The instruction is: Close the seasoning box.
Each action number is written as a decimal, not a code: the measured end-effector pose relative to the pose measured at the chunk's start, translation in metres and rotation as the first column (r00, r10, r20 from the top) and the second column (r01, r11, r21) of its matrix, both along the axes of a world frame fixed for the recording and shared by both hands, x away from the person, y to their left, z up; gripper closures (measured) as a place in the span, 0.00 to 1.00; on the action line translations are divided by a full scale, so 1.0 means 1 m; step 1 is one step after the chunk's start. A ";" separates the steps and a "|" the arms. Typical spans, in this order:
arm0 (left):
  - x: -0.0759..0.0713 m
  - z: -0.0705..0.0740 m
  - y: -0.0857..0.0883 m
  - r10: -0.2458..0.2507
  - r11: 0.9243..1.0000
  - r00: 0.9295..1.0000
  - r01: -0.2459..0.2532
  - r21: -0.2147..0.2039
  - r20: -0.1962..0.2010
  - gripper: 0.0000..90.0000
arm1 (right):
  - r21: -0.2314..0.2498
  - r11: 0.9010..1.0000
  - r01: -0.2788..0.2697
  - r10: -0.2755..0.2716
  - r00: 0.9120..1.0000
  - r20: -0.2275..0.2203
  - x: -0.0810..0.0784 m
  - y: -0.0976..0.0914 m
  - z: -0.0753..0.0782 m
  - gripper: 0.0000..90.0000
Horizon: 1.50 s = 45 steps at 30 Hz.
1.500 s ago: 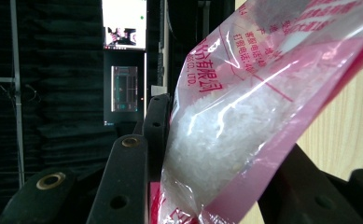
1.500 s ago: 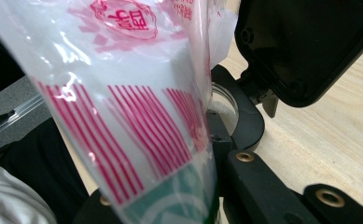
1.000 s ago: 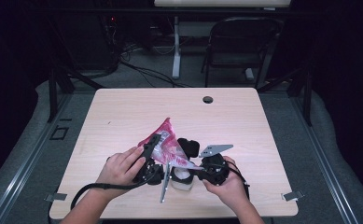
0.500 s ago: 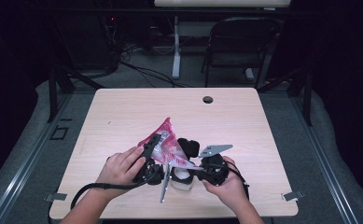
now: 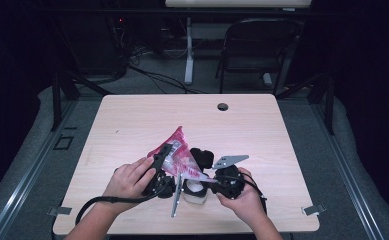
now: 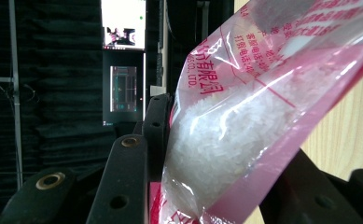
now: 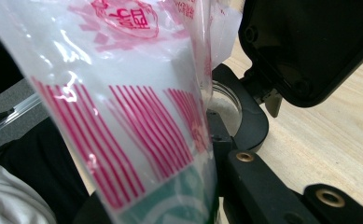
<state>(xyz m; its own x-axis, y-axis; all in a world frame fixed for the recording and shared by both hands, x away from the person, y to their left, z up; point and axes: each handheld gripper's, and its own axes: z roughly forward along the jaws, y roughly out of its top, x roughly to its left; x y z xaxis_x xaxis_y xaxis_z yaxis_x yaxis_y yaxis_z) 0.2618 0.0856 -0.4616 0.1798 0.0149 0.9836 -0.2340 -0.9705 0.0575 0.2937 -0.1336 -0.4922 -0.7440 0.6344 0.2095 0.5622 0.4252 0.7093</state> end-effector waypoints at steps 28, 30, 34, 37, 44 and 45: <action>0.001 -0.010 0.014 0.021 0.995 0.997 -0.028 -0.101 -0.077 0.74 | -0.017 1.000 -0.003 0.003 1.000 0.014 0.001 0.003 0.001 1.00; 0.001 -0.010 0.015 0.026 0.994 0.996 -0.035 -0.103 -0.083 0.74 | -0.012 1.000 0.002 -0.002 1.000 0.017 0.001 0.004 0.001 1.00; 0.001 -0.012 0.017 0.033 0.992 0.995 -0.044 -0.115 -0.094 0.74 | -0.008 1.000 0.003 -0.003 1.000 0.021 0.001 0.005 0.001 1.00; 0.001 -0.013 0.018 0.036 0.990 0.994 -0.050 -0.135 -0.104 0.75 | -0.015 1.000 0.003 -0.003 1.000 0.020 0.002 0.004 0.003 1.00; 0.002 -0.017 0.021 0.043 0.984 0.990 -0.065 -0.165 -0.135 0.75 | -0.004 1.000 0.009 -0.009 1.000 0.029 0.002 0.005 0.004 1.00; 0.002 -0.018 0.022 0.043 0.983 0.990 -0.066 -0.169 -0.137 0.75 | -0.004 1.000 0.010 -0.010 1.000 0.030 0.002 0.005 0.004 1.00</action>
<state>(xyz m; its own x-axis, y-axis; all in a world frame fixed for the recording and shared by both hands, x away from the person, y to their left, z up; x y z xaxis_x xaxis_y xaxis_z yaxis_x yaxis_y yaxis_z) 0.2642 0.1072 -0.4795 0.3022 0.1958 0.9329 -0.1605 -0.9543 0.2523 0.2953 -0.1290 -0.4883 -0.7437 0.6424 0.1851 0.5452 0.4225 0.7240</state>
